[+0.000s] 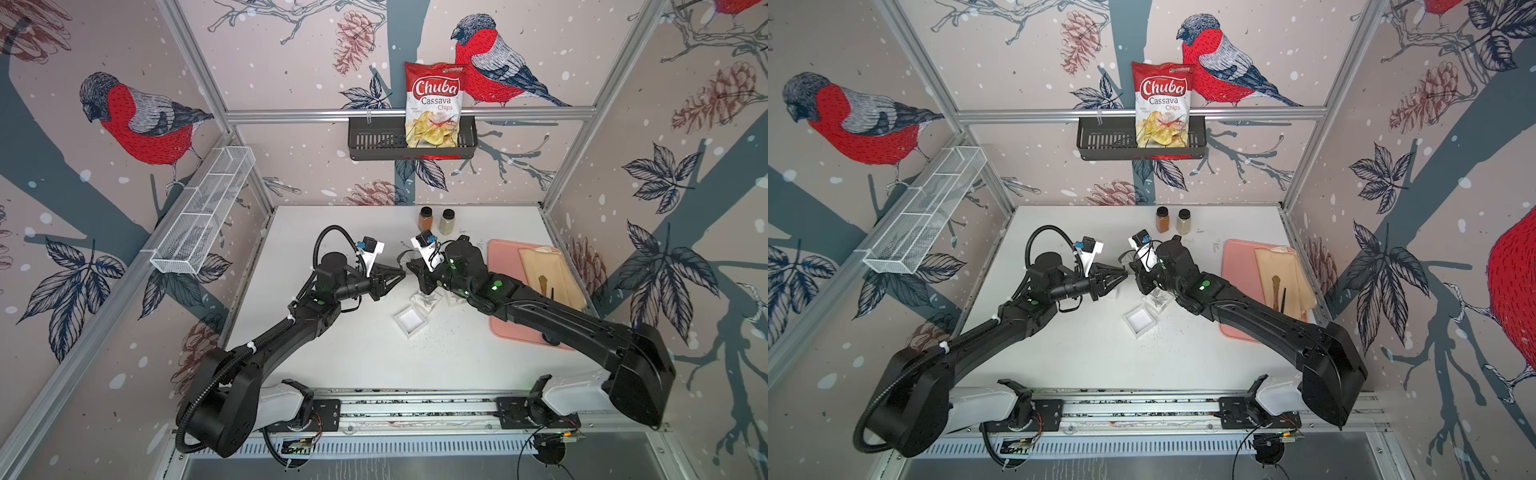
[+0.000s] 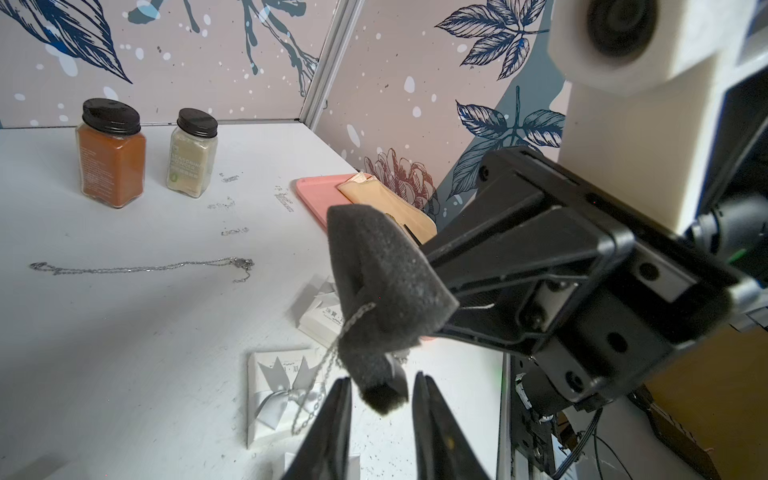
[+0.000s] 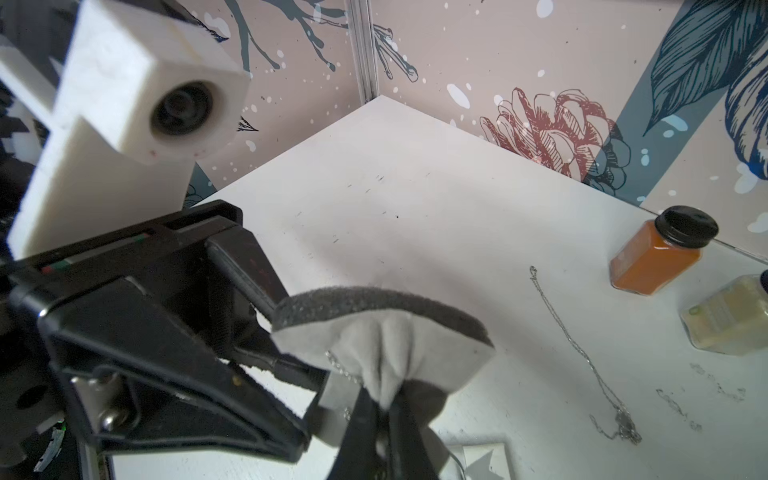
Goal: Take the necklace out of the lift-off lid jewelry box
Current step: Take out the inner lining from the jewelry box.
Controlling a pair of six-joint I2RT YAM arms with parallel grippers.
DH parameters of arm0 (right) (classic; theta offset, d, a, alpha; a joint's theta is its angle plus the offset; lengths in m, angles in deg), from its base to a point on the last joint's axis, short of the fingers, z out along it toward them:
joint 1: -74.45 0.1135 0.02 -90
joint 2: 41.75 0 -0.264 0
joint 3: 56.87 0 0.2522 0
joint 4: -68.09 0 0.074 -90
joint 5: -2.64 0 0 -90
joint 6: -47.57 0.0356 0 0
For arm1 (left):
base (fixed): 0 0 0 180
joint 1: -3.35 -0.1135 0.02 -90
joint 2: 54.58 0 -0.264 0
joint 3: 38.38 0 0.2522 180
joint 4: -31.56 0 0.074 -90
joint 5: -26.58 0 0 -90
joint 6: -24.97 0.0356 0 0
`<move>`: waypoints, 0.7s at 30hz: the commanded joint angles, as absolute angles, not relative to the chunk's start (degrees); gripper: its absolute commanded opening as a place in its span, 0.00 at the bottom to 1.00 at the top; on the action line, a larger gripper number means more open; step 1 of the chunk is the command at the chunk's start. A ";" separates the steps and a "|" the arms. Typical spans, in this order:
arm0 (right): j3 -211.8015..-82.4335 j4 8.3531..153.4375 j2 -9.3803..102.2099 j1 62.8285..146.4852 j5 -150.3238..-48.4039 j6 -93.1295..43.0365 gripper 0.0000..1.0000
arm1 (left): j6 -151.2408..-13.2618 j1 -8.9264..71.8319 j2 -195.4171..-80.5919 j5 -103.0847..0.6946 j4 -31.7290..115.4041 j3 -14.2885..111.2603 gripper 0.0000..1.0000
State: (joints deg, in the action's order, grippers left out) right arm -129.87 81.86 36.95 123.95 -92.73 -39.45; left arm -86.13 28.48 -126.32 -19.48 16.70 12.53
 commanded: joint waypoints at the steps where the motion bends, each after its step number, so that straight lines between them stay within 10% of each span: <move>1: -129.10 79.17 36.47 123.94 -94.69 -39.04 0.10 | -86.93 28.45 -126.70 -18.04 13.19 13.04 0.32; 21: -124.82 75.13 33.77 122.22 -98.43 -38.31 0.13 | -88.16 28.45 -127.47 -17.12 11.83 13.33 0.19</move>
State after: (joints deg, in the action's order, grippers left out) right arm -125.21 77.35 34.24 122.42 -96.97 -39.12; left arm -87.77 28.52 -127.44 -18.37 14.34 13.03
